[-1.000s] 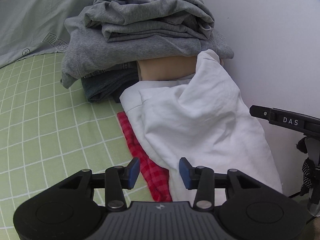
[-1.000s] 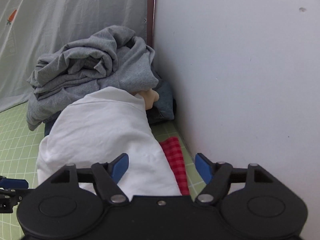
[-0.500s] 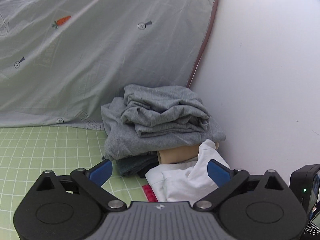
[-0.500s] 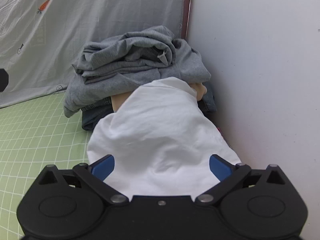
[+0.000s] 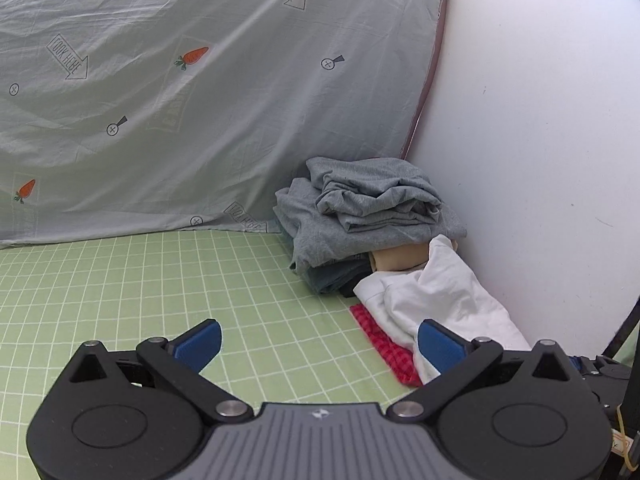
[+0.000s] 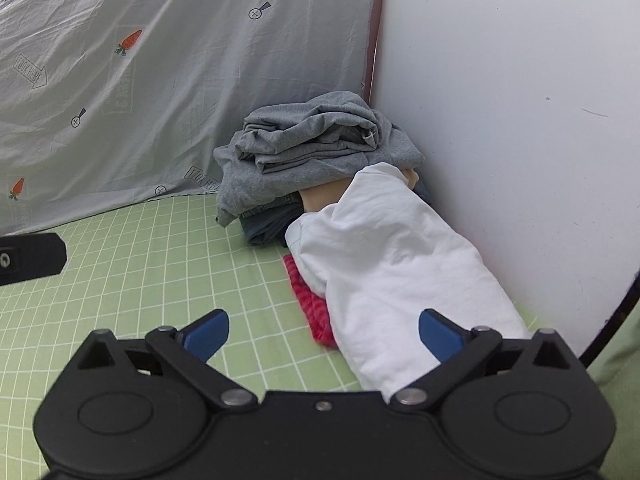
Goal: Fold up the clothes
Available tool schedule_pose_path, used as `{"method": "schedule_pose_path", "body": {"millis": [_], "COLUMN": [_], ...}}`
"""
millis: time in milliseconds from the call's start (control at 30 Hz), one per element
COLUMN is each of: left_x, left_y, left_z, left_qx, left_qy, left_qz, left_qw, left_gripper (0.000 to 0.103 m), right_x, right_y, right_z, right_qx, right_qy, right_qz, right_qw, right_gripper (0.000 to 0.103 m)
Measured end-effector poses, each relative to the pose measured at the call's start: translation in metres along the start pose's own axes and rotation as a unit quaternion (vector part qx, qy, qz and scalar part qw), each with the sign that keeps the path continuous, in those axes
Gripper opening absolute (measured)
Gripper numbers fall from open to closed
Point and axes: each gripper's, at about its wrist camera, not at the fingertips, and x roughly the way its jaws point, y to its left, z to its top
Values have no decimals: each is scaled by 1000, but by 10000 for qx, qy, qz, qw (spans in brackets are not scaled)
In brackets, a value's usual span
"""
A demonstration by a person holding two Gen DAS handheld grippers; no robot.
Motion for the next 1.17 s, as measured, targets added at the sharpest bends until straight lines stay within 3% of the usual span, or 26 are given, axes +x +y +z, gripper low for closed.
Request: {"method": "schedule_pose_path", "body": {"millis": [300, 567, 1167], "left_x": [-60, -90, -99], "left_y": [35, 49, 56], "left_z": [-45, -64, -65], "left_qx": [310, 497, 705], "left_qy": [275, 311, 232], "left_qz": [-278, -583, -683], "left_qw": [9988, 9966, 9949], "left_gripper": [103, 103, 103], "right_x": [-72, -111, -126], "right_y": [37, 58, 71], "right_z": [-59, -84, -90], "right_qx": [186, 209, 356], "right_qy": [133, 39, -59], "right_qz": [-411, -631, -787], "right_qw": [9989, 9978, 9962], "right_gripper": [102, 102, 102]}}
